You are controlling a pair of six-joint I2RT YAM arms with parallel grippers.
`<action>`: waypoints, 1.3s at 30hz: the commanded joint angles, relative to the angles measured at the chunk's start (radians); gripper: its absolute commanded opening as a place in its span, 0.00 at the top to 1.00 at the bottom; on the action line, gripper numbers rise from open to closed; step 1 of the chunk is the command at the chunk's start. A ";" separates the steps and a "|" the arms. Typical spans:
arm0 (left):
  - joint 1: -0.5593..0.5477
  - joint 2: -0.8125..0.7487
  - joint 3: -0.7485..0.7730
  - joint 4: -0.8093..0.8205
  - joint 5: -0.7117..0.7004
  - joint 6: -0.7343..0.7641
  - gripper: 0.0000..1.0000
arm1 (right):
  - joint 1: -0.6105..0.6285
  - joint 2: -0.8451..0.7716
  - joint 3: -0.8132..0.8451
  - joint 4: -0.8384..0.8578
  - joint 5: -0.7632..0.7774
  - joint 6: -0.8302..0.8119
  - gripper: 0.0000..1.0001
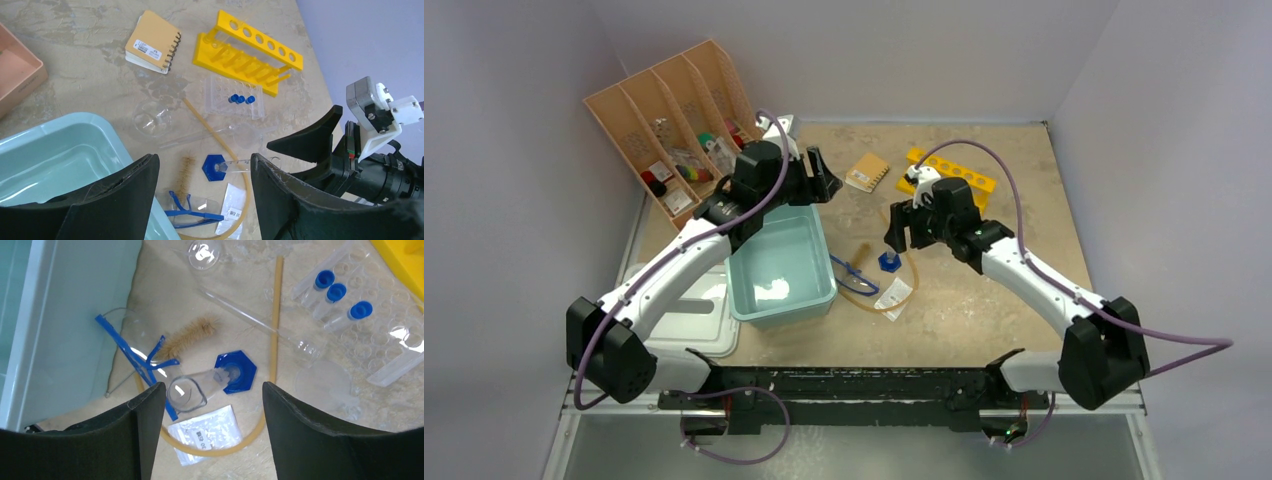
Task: Organize the chemistry lab equipment
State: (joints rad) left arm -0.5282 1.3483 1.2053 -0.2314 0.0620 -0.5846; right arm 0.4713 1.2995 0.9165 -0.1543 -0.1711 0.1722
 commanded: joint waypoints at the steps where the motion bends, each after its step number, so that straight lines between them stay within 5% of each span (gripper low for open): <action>1: 0.009 -0.034 -0.009 0.041 -0.012 -0.029 0.34 | 0.003 0.021 0.031 0.124 0.010 -0.028 0.31; 12: 0.008 -0.028 -0.004 0.017 -0.011 -0.026 0.34 | 0.004 0.101 0.127 0.074 -0.079 -0.106 0.75; 21: 0.009 -0.015 -0.016 0.050 0.081 -0.017 0.34 | 0.000 0.056 0.247 -0.098 -0.097 -0.097 0.82; 31: 0.007 0.004 -0.065 0.125 0.381 0.142 0.39 | -0.015 0.185 0.634 -0.398 -0.316 -0.060 0.82; 39: 0.007 0.072 -0.046 0.331 0.543 -0.004 0.38 | -0.043 0.330 0.909 -0.518 -0.601 0.018 0.81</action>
State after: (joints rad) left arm -0.5255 1.3968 1.1385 -0.0830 0.4709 -0.5194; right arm 0.4435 1.5852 1.7123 -0.5953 -0.5735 0.1234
